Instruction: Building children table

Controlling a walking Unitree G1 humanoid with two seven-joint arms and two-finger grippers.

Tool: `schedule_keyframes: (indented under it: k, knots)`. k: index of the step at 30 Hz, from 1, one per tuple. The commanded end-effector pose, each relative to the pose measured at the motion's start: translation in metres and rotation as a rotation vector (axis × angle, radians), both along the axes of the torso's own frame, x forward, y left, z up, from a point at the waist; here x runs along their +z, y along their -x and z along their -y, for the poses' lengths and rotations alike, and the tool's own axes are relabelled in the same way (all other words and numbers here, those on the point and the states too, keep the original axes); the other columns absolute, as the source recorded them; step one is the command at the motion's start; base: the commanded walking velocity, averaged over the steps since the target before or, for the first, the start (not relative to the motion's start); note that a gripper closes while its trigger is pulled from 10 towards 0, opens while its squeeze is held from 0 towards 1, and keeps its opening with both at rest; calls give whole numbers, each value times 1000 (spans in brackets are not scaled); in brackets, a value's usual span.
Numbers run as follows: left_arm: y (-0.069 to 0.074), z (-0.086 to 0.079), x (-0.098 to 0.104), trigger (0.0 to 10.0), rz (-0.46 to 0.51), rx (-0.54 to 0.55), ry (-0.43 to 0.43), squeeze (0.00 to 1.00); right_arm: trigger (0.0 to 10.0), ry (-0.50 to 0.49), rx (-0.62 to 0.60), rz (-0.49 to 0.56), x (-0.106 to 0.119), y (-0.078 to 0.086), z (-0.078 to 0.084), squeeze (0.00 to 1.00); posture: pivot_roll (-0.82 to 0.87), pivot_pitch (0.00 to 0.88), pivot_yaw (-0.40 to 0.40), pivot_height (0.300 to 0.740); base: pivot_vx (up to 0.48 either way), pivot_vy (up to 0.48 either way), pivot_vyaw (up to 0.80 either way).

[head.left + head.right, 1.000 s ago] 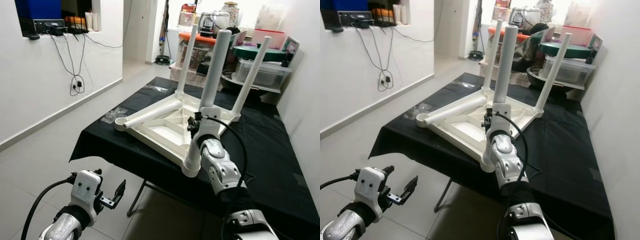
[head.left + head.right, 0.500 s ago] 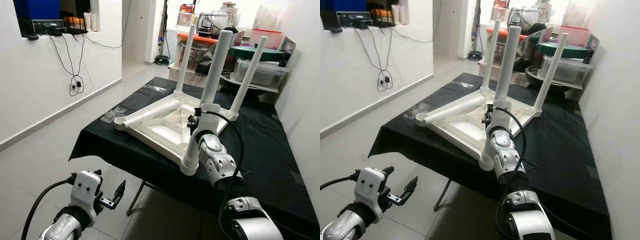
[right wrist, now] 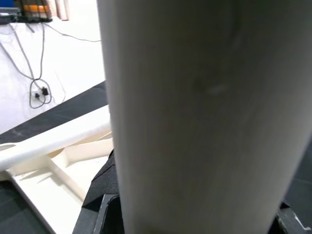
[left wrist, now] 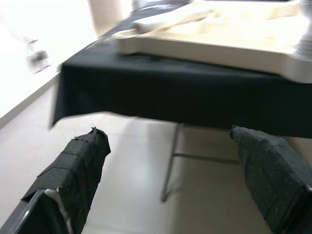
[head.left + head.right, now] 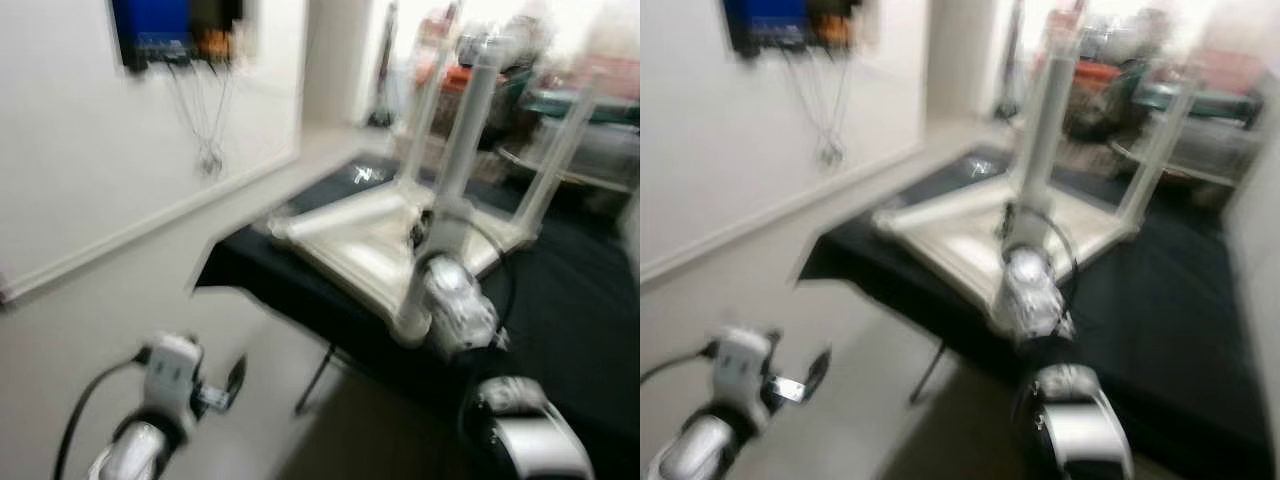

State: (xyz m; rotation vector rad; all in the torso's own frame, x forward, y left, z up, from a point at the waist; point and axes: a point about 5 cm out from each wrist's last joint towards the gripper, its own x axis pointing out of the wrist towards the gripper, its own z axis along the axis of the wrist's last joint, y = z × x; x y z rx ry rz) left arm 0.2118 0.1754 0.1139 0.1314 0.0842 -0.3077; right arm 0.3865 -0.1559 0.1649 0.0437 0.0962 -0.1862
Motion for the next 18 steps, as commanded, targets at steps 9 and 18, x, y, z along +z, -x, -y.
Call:
schedule_keyframes:
  k: [9,18]
  knots:
    - [-3,-1,2,10000,10,9,1,0,10000,-31,43,-268,-65,19,-13,0,63,0,-101,740,0,0,0]
    - [-5,-2,4,10000,21,22,11,0,10000,-32,43,-258,-62,16,-14,0,64,0,-103,740,230,0,0]
